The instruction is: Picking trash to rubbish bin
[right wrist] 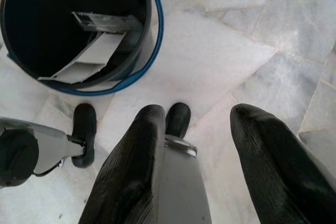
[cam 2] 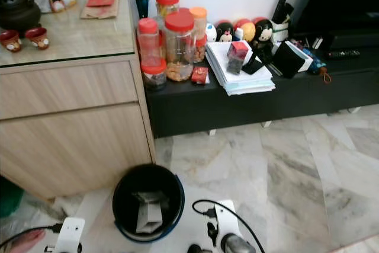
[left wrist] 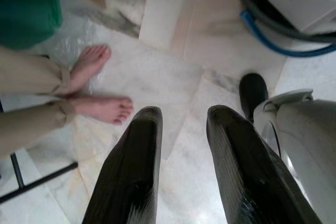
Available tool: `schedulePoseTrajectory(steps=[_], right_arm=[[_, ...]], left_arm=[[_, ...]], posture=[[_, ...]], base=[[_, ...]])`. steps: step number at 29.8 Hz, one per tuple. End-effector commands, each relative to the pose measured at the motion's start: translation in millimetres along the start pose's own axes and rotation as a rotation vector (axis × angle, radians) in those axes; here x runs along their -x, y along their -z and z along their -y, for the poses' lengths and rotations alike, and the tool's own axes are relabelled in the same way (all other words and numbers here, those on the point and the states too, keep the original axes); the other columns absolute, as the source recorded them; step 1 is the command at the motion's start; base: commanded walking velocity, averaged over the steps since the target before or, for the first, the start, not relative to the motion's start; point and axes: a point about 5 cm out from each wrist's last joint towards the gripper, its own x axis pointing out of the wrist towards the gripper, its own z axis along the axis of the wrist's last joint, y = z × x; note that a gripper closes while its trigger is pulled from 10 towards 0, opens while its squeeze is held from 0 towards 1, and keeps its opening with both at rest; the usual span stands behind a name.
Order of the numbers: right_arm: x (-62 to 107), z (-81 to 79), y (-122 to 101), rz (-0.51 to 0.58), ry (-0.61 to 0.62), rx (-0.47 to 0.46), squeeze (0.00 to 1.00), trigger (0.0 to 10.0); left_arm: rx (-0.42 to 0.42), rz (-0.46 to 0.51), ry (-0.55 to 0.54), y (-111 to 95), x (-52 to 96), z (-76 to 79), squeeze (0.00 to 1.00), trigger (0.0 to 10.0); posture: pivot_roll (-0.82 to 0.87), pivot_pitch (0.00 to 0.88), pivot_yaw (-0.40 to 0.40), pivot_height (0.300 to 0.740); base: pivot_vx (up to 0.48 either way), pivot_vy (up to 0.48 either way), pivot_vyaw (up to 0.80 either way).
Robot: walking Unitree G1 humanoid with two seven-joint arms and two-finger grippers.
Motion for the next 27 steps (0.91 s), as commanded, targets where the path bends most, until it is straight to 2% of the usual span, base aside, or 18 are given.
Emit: schedulePoseTrajectory(steps=[1,27], right_arm=[[0.9,0.5,5.6,-0.02,0.003,-0.002,0.0,10.0],[0.6,-0.6,4.3,-0.015,0.0,-0.004,0.0,10.0]], left_arm=[[0.008,-0.021,-0.009,6.6,1.2,-1.2,0.0,10.0],[0.011,-0.021,-0.014,5.3,0.8,-1.9,0.0,10.0]], posture=[[0.12,0.114,-0.043,0.74],[0.12,0.123,-0.045,0.74]], base=[[-0.277,0.0,0.0],[-0.279,0.0,0.0]])
